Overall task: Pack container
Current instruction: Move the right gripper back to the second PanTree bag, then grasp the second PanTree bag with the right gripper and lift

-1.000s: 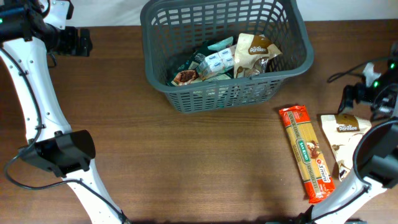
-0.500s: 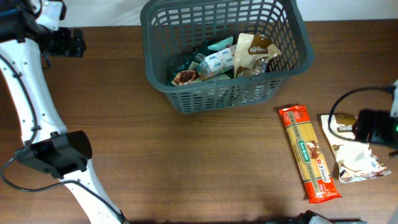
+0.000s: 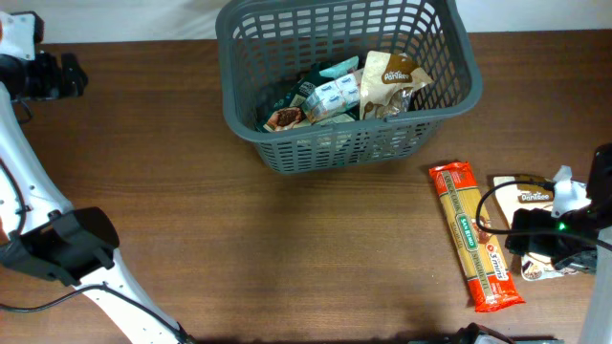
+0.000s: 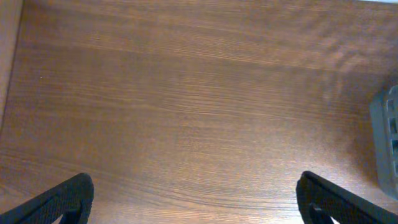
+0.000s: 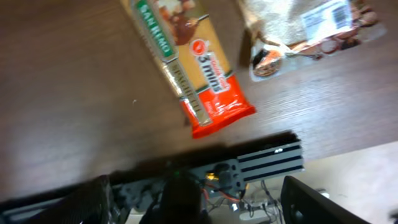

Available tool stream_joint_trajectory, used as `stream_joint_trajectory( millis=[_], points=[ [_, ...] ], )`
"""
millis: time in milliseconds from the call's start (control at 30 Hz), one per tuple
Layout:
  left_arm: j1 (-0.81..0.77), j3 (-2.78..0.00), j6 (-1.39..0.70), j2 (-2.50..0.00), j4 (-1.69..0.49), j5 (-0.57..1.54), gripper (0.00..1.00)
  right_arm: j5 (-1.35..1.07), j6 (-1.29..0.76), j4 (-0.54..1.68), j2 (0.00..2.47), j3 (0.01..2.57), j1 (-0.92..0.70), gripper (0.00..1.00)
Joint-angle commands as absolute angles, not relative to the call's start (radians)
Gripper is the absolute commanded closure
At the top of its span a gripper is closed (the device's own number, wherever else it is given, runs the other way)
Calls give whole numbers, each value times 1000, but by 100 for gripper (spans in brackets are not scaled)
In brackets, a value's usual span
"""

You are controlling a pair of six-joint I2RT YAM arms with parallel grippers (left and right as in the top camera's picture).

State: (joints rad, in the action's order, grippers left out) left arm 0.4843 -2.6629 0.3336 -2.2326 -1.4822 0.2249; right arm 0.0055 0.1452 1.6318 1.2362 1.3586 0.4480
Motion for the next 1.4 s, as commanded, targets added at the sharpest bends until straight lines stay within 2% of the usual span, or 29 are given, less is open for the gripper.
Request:
stream_joint_trajectory(
  millis=[0,67,100,267,333,400,633,900,1367],
  points=[
    [487,-2664,346,-2223,-1489,252,1,129,114,1570,1219,1324,440,14],
    [487,-2664,347,-2224,-1485,252,1,165,115,1492,1229,1286,447,7],
    [487,-2664,347,-2224,-1483,252,1,173,126,1432,1237,1260,455,0],
    [487,-2664,347,-2225,-1481,251,1,121,377,1179,1278,1188,494,1],
    [487,-2664,347,-2225,-1481,251,1,98,532,1121,1303,1185,519,1],
    [487,-2664,355,-2225,-1483,250,1,96,596,1093,1339,1185,561,1],
    [487,-2664,357,-2225,-1503,250,1,-37,628,1028,1469,1185,702,1],
    [486,-2664,357,-2225,-1509,247,1,-86,700,1031,1554,1181,780,1],
    [486,-2664,357,-2225,-1518,247,1,-125,704,930,1765,1181,792,1]
  ],
)
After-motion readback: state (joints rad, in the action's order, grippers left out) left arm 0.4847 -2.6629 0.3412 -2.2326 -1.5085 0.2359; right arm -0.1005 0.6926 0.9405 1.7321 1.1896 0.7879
